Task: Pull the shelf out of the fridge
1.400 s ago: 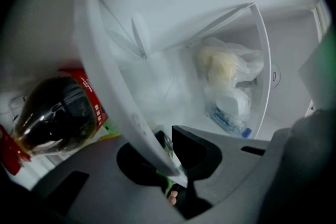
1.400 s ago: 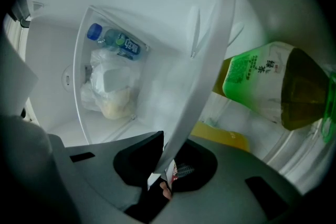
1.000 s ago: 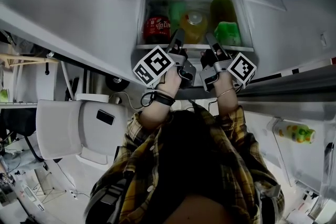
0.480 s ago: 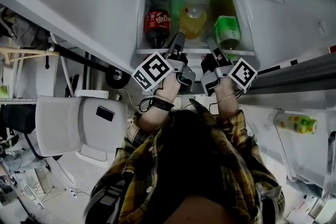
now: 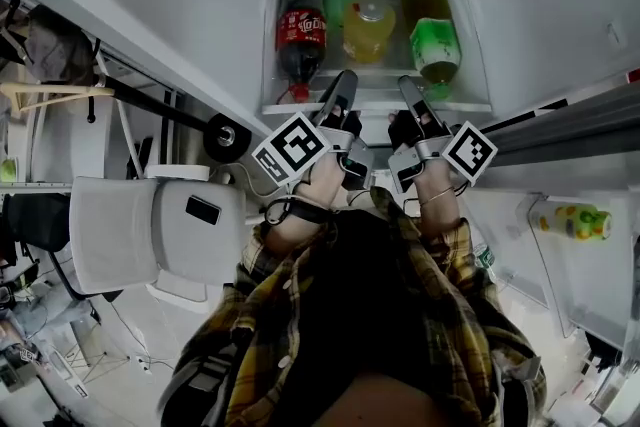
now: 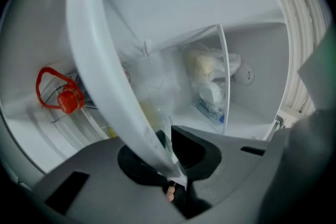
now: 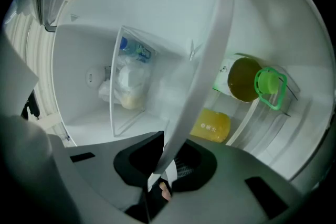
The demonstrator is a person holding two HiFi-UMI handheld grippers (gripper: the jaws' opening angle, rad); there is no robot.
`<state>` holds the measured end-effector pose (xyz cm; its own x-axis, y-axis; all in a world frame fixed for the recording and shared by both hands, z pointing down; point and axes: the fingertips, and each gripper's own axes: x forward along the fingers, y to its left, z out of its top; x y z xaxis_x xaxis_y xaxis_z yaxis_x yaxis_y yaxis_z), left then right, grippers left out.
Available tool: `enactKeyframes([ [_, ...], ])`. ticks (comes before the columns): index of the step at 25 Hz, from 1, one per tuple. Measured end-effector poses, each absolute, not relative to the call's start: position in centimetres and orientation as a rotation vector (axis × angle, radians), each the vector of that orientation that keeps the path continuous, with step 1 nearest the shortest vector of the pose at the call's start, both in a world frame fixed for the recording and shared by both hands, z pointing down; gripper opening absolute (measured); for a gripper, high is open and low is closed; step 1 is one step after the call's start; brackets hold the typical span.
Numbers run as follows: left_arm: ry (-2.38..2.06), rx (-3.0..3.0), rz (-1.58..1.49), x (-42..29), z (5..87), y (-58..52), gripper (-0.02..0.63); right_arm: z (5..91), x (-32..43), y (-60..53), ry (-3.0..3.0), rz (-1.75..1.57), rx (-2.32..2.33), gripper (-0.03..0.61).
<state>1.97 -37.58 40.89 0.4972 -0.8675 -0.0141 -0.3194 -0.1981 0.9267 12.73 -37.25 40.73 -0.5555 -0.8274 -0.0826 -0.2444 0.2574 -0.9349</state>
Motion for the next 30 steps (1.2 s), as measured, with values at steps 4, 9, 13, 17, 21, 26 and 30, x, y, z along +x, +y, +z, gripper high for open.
enactKeyframes([
  [4, -0.995, 1.755, -0.702, 2.1, 40.8, -36.4, 0.049, 40.6, 12.8, -36.1, 1.955, -1.287, -0.959, 0.054],
  [9, -0.989, 1.759, -0.711, 2.0, 40.7, -35.2, 0.049, 40.4, 12.7, -34.9, 1.963, -1.283, -0.955, 0.055],
  [13, -0.985, 1.763, -0.725, 2.0, 40.5, -34.3, 0.049, 40.2, 12.7, -34.0, 1.967, -1.272, -0.963, 0.055],
  [17, -0.976, 1.770, -0.731, 1.9, 40.3, -33.5, 0.049, 40.2, 12.7, -33.1, 1.966, -1.269, -0.969, 0.055],
  [21, -0.964, 1.778, -0.740, 2.0, 40.3, -32.7, 0.049, 40.2, 12.8, -32.3, 1.977, -1.257, -0.980, 0.057],
  [26, -0.975, 1.782, -0.718, 1.7, 40.6, -31.9, 0.049, 40.2, 12.7, -31.5, 1.972, -1.251, -0.990, 0.057],
  [30, -0.978, 1.775, -0.701, 1.5, 40.9, -31.1, 0.049, 40.0, 12.6, -30.8, 1.962, -1.254, -0.987, 0.057],
])
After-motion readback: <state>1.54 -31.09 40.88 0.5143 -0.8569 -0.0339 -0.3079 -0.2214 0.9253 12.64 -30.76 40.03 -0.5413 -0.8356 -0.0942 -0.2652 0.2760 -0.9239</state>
